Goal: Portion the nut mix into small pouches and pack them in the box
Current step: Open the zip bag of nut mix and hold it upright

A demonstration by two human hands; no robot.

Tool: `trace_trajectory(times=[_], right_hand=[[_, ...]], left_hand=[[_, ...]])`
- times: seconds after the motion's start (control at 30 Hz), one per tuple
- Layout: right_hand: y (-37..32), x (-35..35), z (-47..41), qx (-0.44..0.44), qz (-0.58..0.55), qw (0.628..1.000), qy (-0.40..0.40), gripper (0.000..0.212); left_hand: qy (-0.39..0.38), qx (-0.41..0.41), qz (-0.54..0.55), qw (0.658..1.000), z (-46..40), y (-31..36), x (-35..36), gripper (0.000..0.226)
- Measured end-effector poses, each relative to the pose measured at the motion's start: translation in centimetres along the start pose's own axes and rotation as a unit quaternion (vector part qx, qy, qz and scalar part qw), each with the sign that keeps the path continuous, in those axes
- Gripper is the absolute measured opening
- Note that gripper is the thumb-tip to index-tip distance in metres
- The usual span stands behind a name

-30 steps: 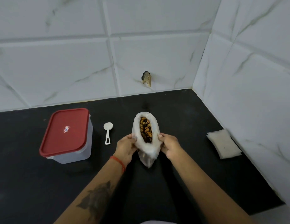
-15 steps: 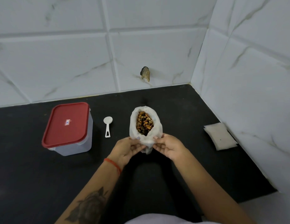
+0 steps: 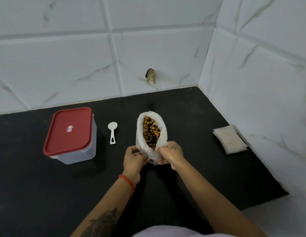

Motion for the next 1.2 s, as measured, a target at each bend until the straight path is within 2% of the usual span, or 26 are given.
trace_trajectory(times=[0.1, 0.27, 0.43, 0.53, 0.67, 0.77, 0.9, 1.03, 1.1, 1.2], right_hand=[[0.8, -0.2, -0.3, 0.013, -0.077, 0.997, -0.008, 0.004], [1.7, -0.4, -0.2, 0.045, -0.225, 0.970, -0.073, 0.014], [2.7, -0.7, 0.1, 0.087, -0.369, 0.916, -0.129, 0.026], [2.2, -1.0, 0.3, 0.082, -0.352, 0.924, -0.125, 0.027], [0.7, -0.4, -0.6, 0.063, -0.139, 0.988, -0.038, 0.040], [0.4, 0.5, -1.0, 0.044, -0.045, 0.998, 0.018, 0.030], [0.7, 0.8, -1.0, 0.020, -0.012, 0.999, 0.045, 0.015], [1.1, 1.0, -1.5, 0.028, -0.057, 0.996, 0.061, 0.009], [1.4, 0.9, -1.7, 0.033, -0.134, 0.988, 0.067, 0.009], [1.6, 0.2, -1.6, 0.056, -0.267, 0.961, 0.041, 0.013]], left_hand=[[0.031, 0.005, 0.027, 0.999, 0.3, -0.5, 0.2, 0.038], [0.051, -0.017, -0.002, 0.999, -0.1, -0.7, 1.1, 0.044], [0.016, -0.072, 0.081, 0.994, -0.2, 0.2, 1.0, 0.031], [0.018, -0.085, 0.093, 0.992, -0.3, 0.0, 0.8, 0.033], [0.019, -0.078, 0.073, 0.994, 0.1, 0.2, 1.3, 0.026], [0.003, -0.073, 0.056, 0.996, 0.5, 0.0, 1.9, 0.008], [0.028, -0.060, -0.012, 0.998, -0.3, -1.0, 2.3, 0.045], [0.057, -0.040, 0.012, 0.998, -0.6, -1.0, 2.3, 0.042], [0.053, -0.040, 0.072, 0.995, -0.1, -0.7, 2.2, 0.035], [0.024, -0.071, 0.167, 0.983, -0.3, -0.8, 2.0, 0.038]])
Point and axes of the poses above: each hand's wrist, its own z-axis away from the middle knuckle, its own x-axis out of the palm, y = z × x, the point moved 1 cm from there along -z, towards the middle knuckle, and after that the axes turned 8 degrees about z, right-handed, at the moved point
